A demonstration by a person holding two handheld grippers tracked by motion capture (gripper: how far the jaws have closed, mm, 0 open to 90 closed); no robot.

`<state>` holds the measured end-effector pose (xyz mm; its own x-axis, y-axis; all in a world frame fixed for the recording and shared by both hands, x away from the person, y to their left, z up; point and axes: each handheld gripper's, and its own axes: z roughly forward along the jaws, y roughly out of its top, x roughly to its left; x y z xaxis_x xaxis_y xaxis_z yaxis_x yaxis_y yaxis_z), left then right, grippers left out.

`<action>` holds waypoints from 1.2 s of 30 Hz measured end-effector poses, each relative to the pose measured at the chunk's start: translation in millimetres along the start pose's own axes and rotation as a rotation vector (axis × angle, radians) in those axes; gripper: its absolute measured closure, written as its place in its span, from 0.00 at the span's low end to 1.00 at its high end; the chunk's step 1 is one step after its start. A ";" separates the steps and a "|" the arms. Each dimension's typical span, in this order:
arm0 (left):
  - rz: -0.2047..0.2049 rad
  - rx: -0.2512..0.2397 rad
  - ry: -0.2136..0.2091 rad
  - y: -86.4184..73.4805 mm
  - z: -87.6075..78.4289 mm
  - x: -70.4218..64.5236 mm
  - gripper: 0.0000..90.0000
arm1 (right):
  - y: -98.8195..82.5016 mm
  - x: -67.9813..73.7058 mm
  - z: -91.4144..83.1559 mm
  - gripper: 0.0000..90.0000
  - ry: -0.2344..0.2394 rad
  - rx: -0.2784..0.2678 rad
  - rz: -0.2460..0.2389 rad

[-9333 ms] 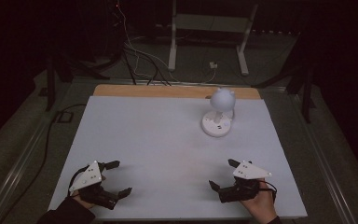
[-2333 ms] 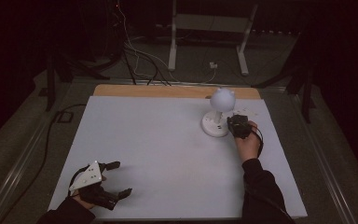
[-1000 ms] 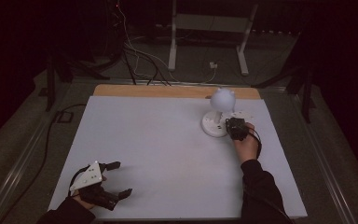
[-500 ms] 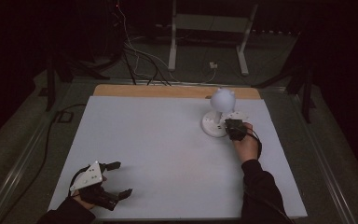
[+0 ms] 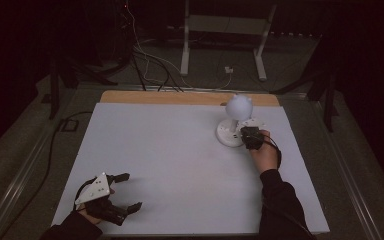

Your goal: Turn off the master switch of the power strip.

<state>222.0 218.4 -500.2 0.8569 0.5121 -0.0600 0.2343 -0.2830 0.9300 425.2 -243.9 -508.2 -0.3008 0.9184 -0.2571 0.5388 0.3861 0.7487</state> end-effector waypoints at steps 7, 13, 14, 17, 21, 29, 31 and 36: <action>0.003 0.000 -0.001 0.2 0.1 -0.7 0.00 | 1.6 -2.2 1.4 1.00 0.014 0.021 0.010; 0.002 -0.002 -0.002 0.2 -0.2 -0.7 0.00 | -0.3 -0.4 1.2 1.00 0.004 0.004 0.003; 0.002 -0.002 -0.002 0.2 -0.2 -0.7 0.00 | -1.1 -0.8 1.1 1.00 0.004 -0.001 0.002; 0.001 -0.002 -0.001 0.2 -0.3 -0.4 0.00 | -1.6 -0.4 0.9 1.00 0.000 -0.005 0.004; 0.001 -0.002 0.000 0.2 -0.3 -0.4 0.00 | -2.1 1.1 0.9 1.00 -0.010 -0.010 0.003; 0.002 -0.002 0.001 0.1 -0.5 -0.4 0.00 | -3.4 2.3 0.4 1.00 -0.021 -0.020 0.016; 0.001 -0.001 0.001 0.1 -0.4 -0.2 0.00 | -3.3 2.2 0.5 1.00 -0.020 -0.020 0.018; 0.000 -0.004 0.001 0.3 -0.9 0.1 0.00 | -0.8 -4.6 -2.8 1.00 -0.004 -0.040 0.079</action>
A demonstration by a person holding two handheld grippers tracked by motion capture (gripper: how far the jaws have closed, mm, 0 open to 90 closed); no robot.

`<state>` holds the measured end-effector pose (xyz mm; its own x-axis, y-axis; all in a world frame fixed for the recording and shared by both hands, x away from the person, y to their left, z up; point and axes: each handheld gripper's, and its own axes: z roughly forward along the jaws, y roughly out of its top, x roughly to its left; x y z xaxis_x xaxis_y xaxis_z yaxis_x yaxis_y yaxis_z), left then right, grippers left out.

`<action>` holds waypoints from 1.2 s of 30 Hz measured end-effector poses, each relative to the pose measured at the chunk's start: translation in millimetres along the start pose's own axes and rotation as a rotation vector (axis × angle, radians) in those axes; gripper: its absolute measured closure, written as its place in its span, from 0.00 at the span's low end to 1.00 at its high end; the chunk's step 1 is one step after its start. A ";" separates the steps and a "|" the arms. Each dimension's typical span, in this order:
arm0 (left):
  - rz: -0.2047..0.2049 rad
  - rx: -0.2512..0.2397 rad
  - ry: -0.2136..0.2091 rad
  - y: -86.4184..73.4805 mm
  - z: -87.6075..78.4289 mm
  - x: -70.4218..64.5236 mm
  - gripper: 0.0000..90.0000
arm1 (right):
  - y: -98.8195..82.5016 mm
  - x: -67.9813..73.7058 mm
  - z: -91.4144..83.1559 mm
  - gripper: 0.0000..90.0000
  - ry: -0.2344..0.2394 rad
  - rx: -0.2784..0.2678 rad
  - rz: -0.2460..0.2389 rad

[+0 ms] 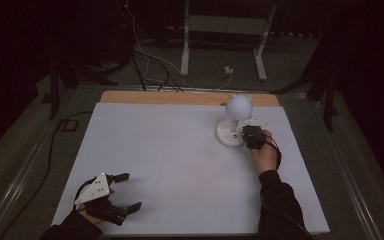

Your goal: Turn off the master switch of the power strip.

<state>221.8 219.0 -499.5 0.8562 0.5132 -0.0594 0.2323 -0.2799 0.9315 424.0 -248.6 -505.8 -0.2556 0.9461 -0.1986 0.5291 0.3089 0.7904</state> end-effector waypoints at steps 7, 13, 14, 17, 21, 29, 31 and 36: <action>-0.002 0.000 0.000 -0.1 0.5 0.7 0.00 | 4.9 -7.6 -10.4 0.87 0.034 -0.079 0.072; -0.003 -0.001 0.001 0.0 0.0 0.5 0.00 | 8.2 -8.8 -17.0 0.73 0.060 -0.086 0.086; -0.002 0.000 0.000 0.0 0.1 0.3 0.00 | 8.2 -8.8 -17.0 0.73 0.060 -0.086 0.086; -0.001 0.000 0.000 0.0 0.1 0.2 0.00 | 8.4 -10.7 -21.6 0.53 0.086 -0.111 0.090; 0.000 -0.003 0.002 0.1 -0.2 0.2 0.00 | 8.4 -12.5 -24.8 0.37 0.101 -0.108 0.074; 0.000 -0.003 0.002 0.5 0.0 0.1 0.00 | 6.2 -20.1 -34.0 0.14 0.147 -0.112 0.117; -0.001 -0.005 0.002 0.7 -0.1 0.1 0.00 | 5.6 -20.6 -38.4 0.07 0.187 -0.118 0.135; -0.008 -0.007 0.002 1.3 0.8 1.1 0.00 | 6.5 -17.0 -43.2 0.00 0.245 -0.118 0.134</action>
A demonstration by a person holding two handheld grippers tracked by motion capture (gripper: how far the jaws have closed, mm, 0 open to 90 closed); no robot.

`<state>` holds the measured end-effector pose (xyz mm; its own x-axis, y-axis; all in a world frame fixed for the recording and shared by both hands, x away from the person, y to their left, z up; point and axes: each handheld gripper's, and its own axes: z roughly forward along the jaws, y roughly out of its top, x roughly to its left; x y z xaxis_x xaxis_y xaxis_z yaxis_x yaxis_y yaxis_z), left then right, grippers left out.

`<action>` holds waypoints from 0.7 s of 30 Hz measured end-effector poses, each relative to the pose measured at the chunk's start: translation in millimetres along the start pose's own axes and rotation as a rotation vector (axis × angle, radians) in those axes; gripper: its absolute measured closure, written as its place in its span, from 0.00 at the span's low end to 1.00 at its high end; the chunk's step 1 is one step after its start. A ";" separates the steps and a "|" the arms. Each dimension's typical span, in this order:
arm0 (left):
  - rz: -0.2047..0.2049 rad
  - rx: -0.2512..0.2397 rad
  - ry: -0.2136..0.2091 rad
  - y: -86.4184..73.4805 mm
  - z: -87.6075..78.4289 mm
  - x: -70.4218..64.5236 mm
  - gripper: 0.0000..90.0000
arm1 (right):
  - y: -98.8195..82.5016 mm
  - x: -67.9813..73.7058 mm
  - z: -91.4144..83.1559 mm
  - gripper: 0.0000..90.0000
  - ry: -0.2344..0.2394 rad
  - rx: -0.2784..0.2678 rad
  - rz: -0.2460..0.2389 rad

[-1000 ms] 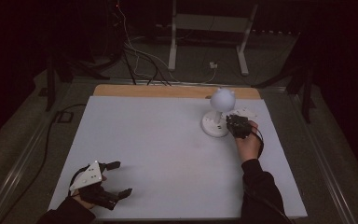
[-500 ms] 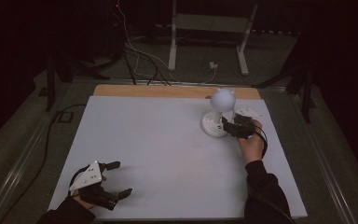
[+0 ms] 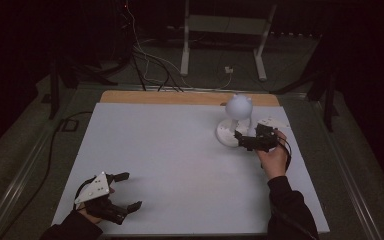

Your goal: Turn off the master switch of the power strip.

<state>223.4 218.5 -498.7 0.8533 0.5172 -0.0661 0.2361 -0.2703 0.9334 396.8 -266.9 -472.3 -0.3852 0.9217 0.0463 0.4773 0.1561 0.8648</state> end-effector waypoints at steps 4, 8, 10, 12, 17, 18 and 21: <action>0.000 0.002 0.001 0.0 0.5 0.7 0.00 | 2.7 1.7 -0.5 0.00 0.013 0.036 -0.023; 0.004 0.004 -0.001 -0.1 1.0 0.5 0.00 | 6.0 1.8 -2.6 0.00 0.044 0.065 -0.024; 0.004 0.006 -0.001 -0.2 0.8 0.4 0.00 | 6.5 3.4 -6.3 0.00 0.056 0.051 -0.027; 0.002 0.004 -0.001 -0.4 0.1 0.1 0.00 | 6.6 4.4 -7.9 0.00 0.054 0.043 -0.032; 0.004 0.003 -0.003 -0.5 -0.8 -1.0 0.00 | 7.6 11.4 -16.2 0.00 0.074 0.017 -0.051; 0.006 0.005 -0.005 -0.7 -0.7 -1.3 0.00 | 7.4 14.6 -19.4 0.00 0.080 0.012 -0.055; 0.010 0.003 -0.007 -0.5 -1.4 -1.6 0.00 | 7.1 18.1 -22.9 0.00 0.088 0.016 -0.054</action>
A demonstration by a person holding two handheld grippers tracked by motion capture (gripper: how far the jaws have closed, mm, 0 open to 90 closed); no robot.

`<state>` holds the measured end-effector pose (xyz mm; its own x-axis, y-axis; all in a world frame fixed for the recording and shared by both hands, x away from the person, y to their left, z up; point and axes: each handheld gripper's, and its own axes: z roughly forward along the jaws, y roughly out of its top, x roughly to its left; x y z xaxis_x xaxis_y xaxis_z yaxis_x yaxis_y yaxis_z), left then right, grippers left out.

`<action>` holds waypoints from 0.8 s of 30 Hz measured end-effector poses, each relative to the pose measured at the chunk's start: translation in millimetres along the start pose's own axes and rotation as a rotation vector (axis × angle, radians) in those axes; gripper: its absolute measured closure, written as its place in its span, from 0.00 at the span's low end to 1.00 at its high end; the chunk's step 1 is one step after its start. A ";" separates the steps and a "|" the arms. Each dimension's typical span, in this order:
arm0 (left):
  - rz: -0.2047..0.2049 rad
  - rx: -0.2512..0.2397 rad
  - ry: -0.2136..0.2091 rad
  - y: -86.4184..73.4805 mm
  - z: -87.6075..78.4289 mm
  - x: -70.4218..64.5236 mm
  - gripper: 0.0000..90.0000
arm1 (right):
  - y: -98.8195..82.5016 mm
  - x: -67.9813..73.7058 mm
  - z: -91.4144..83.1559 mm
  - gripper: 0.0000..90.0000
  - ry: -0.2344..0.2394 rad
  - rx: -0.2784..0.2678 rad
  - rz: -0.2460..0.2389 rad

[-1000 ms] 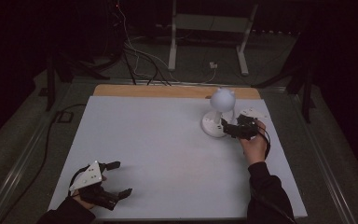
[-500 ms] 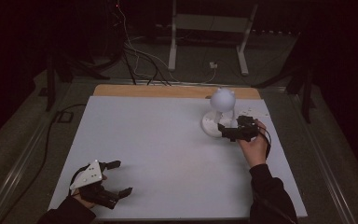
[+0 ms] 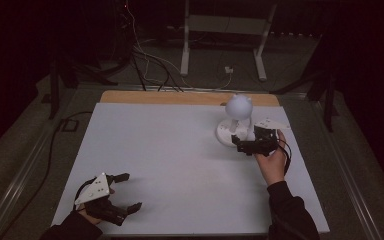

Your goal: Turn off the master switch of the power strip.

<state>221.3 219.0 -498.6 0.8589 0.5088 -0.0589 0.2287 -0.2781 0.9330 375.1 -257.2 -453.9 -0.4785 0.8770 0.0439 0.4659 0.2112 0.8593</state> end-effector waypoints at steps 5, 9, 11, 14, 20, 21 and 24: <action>0.002 -0.003 -0.001 0.1 -0.3 -0.9 0.00 | -3.4 9.8 -9.3 0.00 0.029 0.017 0.018; 0.001 -0.003 -0.002 0.1 -0.4 -0.8 0.00 | -9.4 17.1 -16.7 0.00 0.036 0.016 -0.001; 0.000 -0.004 -0.001 0.2 -0.5 -0.6 0.00 | -12.7 19.6 -20.4 0.00 0.051 0.014 0.001; 0.000 -0.003 -0.001 0.2 -0.6 -0.7 0.00 | -19.7 23.5 -24.9 0.00 0.058 0.020 -0.010; -0.001 -0.006 -0.002 0.3 -0.7 -0.5 0.00 | -35.7 31.9 -30.2 0.00 0.077 0.065 -0.035; 0.000 -0.005 -0.002 0.3 -0.6 -0.6 0.00 | -38.1 33.1 -31.0 0.00 0.083 0.069 -0.036; 0.000 -0.005 -0.002 0.3 -0.6 -0.6 0.00 | -48.8 38.5 -34.1 0.00 0.098 0.086 -0.052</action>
<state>220.6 219.1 -498.0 0.8598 0.5072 -0.0597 0.2266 -0.2742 0.9346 308.6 -248.5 -476.7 -0.5723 0.8183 0.0541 0.4991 0.2952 0.8147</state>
